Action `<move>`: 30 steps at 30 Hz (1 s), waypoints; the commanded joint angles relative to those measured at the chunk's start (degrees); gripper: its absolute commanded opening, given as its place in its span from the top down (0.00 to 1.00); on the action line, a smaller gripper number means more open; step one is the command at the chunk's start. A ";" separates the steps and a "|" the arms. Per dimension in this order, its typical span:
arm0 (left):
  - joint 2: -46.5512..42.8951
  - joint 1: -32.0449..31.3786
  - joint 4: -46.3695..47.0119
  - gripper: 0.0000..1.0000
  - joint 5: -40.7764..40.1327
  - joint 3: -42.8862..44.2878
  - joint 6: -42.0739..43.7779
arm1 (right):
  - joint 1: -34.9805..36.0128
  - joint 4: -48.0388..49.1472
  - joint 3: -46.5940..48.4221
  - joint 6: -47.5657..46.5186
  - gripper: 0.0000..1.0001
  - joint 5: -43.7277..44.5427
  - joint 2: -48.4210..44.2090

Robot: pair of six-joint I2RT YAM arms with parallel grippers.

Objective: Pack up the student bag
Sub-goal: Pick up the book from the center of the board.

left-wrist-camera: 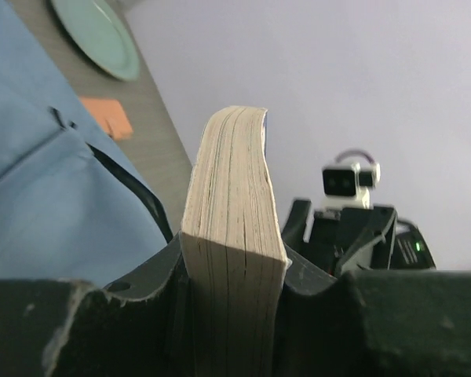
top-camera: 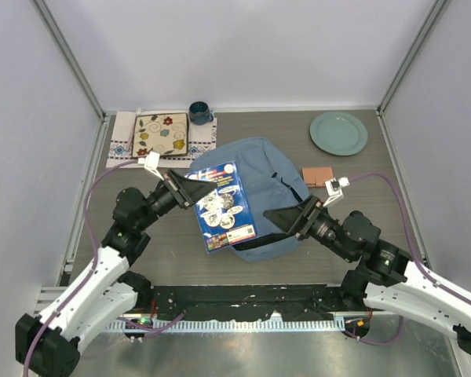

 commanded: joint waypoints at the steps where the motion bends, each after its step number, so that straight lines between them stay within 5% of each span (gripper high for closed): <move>1: -7.95 0.16 -5.01 1.00 -18.41 -2.62 -4.08 | -0.16 -2.84 -3.38 3.83 0.24 6.79 -4.41; 9: -16.22 0.25 -5.02 1.00 -34.07 -8.44 -11.74 | -0.08 2.25 -7.60 4.98 0.23 -0.86 -1.25; 16: -15.88 0.16 -8.18 1.00 -35.57 -5.80 -10.42 | 0.80 13.04 -7.60 5.33 0.24 -5.17 5.77; 30: -13.06 0.07 -4.14 1.00 -33.38 -5.36 -10.86 | 8.80 28.44 -10.58 8.75 0.23 4.93 14.30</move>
